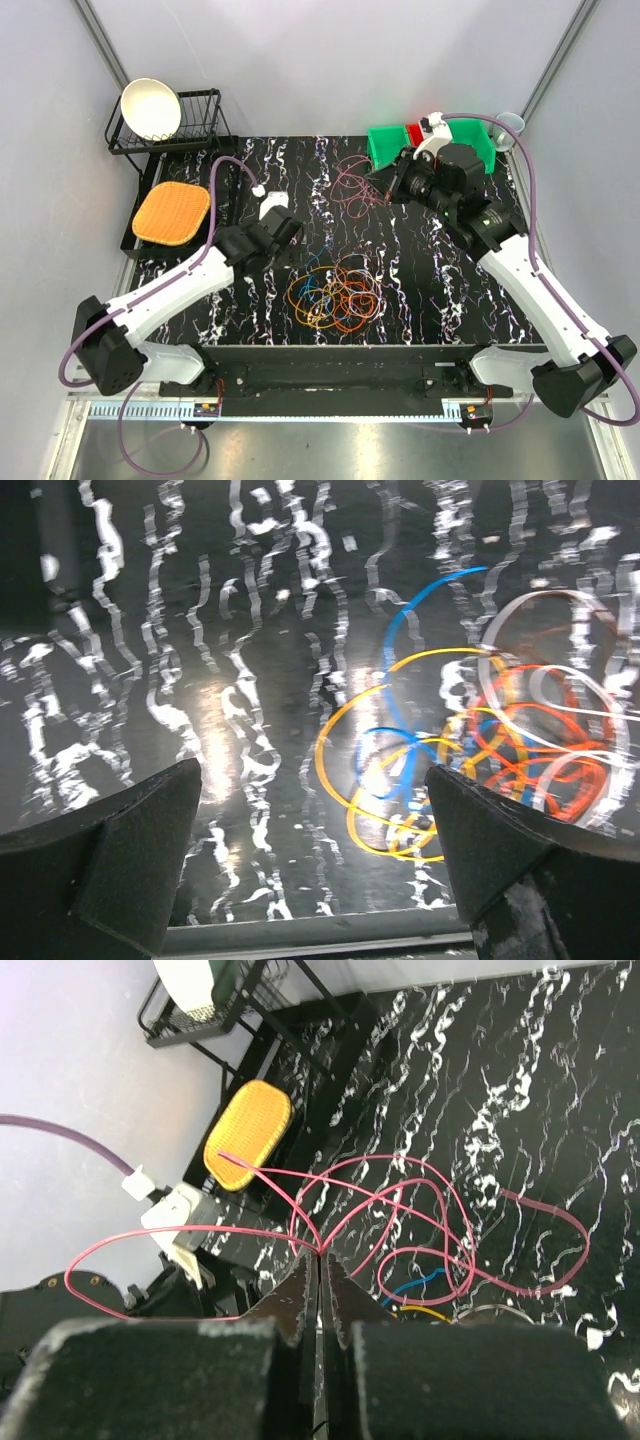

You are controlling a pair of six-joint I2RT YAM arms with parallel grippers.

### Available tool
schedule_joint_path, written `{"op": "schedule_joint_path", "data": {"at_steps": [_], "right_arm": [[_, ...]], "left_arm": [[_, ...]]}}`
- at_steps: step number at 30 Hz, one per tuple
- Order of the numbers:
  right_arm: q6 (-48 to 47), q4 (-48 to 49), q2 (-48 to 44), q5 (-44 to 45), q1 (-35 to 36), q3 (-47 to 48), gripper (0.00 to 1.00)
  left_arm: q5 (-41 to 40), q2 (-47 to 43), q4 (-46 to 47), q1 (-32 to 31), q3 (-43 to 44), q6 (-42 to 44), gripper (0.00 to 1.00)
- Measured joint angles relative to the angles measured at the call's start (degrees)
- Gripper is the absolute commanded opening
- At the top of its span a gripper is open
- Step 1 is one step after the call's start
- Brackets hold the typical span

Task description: Untangle the cables

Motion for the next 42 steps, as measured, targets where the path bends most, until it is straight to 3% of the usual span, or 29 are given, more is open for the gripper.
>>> {"op": "schedule_joint_path", "data": {"at_steps": [7, 17, 23, 35, 42], "right_arm": [[2.45, -0.20, -1.29, -0.02, 0.00, -5.44, 0.00], [6.05, -5.90, -3.69, 3.37, 0.00, -11.28, 0.00], [7.13, -7.13, -4.70, 7.65, 0.04, -10.91, 0.00], [2.69, -6.86, 6.73, 21.07, -0.26, 4.39, 0.00], [0.39, -5.92, 17.75, 20.26, -5.95, 17.03, 0.00]], "left_arm": [[0.31, 2.34, -2.49, 0.15, -0.72, 0.52, 0.99], [-4.63, -10.27, -4.26, 0.13, -12.72, -2.19, 0.99], [-7.15, -12.90, -5.03, 0.11, -13.51, -2.23, 0.98], [-8.50, -11.93, -10.43, 0.11, -7.04, 2.67, 0.96], [-9.05, -18.14, -12.22, 0.11, -7.08, 4.79, 0.99]]}}
